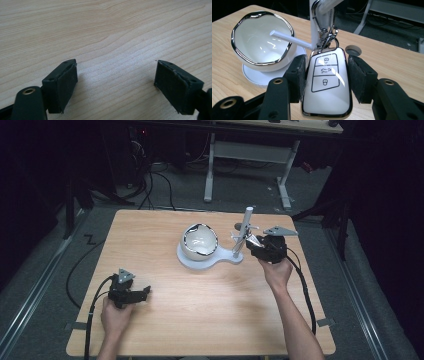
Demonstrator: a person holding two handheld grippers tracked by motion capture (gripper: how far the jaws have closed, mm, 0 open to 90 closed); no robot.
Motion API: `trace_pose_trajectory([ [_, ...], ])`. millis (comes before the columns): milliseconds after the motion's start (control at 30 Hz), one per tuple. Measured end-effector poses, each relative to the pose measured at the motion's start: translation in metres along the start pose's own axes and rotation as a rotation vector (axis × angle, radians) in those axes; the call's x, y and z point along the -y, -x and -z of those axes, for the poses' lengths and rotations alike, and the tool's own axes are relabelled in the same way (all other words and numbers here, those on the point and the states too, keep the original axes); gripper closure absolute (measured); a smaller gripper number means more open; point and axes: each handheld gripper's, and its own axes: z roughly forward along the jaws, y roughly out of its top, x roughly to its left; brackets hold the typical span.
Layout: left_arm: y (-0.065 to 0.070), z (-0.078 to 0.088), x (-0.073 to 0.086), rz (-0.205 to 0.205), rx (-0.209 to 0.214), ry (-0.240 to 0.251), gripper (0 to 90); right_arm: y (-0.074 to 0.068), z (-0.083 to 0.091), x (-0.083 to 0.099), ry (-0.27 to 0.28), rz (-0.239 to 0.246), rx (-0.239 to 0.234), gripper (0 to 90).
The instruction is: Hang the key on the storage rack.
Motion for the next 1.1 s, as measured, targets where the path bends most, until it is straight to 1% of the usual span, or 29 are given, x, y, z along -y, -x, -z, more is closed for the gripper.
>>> trace_pose_trajectory([
  [100, 0.0, 0.0, 0.0, 0.0, 0.0, 0.0, 18.9, -0.001, -0.002, 0.001, -0.007, -0.003, 0.004, 50.5],
  [367, 0.0, 0.0, 0.0, 0.0, -0.001, 0.0, 18.9, 0.0, -0.003, 0.003, -0.006, -0.028, -0.016, 50.0],
  [433, 0.0, 0.0, 0.0, 0.0, 0.0, 0.0, 18.9, 0.001, -0.003, 0.005, 0.007, -0.032, -0.022, 49.7],
  [467, 0.0, 0.0, 0.0, 0.0, 0.0, 0.0, 18.9, 0.001, -0.003, 0.007, 0.007, -0.035, -0.017, 49.6],
  [567, 0.0, 0.0, 0.0, 0.0, 0.0, 0.0, 18.9, 0.004, -0.004, 0.012, 0.007, -0.058, -0.024, 49.3],
  [633, 0.0, 0.0, 0.0, 0.0, -0.001, 0.0, 18.9, 0.004, -0.003, 0.014, 0.014, -0.058, -0.024, 48.4],
  [700, 0.0, 0.0, 0.0, -0.001, -0.001, -0.001, 18.9, 0.005, -0.002, 0.014, 0.017, -0.059, -0.03, 46.5],
  [833, 0.0, 0.0, 0.0, -0.001, -0.001, -0.001, 18.9, 0.005, 0.006, 0.014, 0.053, -0.066, -0.044, 44.3],
  [933, 0.0, 0.0, 0.0, -0.001, -0.001, -0.001, 18.9, 0.006, 0.011, 0.015, 0.069, -0.068, -0.046, 44.1],
  [1100, 0.0, 0.0, 0.0, -0.001, -0.001, -0.001, 18.9, 0.009, 0.02, 0.016, 0.081, -0.073, -0.046, 44.9],
])
